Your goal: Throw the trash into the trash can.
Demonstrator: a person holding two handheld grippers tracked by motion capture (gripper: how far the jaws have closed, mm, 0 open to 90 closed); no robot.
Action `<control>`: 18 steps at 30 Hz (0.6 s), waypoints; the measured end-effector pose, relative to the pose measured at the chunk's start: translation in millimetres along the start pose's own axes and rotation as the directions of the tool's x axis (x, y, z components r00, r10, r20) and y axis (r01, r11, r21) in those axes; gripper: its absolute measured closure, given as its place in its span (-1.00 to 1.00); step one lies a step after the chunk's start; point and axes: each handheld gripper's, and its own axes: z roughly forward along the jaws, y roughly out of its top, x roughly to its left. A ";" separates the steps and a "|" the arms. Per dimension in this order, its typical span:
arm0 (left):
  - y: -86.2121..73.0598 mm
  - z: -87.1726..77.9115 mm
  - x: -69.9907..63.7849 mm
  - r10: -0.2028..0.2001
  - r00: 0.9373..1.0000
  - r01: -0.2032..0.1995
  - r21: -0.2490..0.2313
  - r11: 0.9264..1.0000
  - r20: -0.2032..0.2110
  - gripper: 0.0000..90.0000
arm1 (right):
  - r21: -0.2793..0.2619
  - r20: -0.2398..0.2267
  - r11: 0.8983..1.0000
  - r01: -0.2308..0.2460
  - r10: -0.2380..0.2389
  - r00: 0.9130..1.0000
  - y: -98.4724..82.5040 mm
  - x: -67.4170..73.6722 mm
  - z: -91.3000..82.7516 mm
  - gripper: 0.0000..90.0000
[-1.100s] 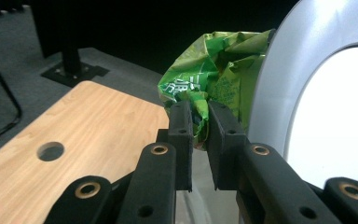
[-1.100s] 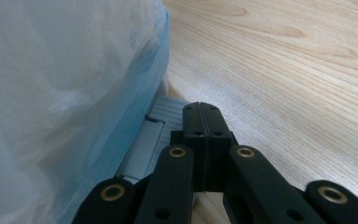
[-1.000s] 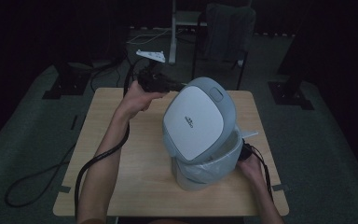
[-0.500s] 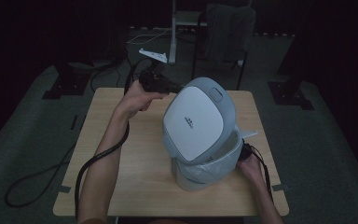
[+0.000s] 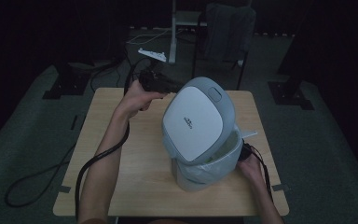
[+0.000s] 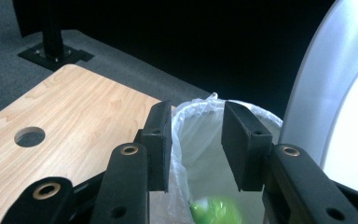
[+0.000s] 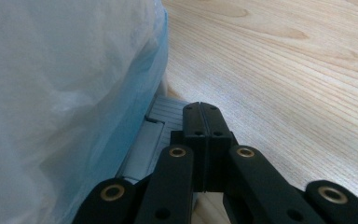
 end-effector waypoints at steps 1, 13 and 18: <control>-0.3 -0.9 0.3 -0.001 1.000 0.001 -0.006 1.000 -0.003 0.37 | 0.000 0.000 1.000 0.000 0.000 1.000 0.0 0.0 0.0 1.00; -5.8 -17.9 5.1 -0.033 0.997 0.026 -0.095 0.995 -0.075 0.27 | 0.000 0.001 1.000 0.001 -0.001 1.000 0.0 0.1 0.0 1.00; -9.7 -24.9 6.6 -0.043 0.992 0.026 -0.139 0.990 -0.119 0.27 | 0.000 0.001 1.000 -0.001 0.001 1.000 -0.1 0.2 -0.1 1.00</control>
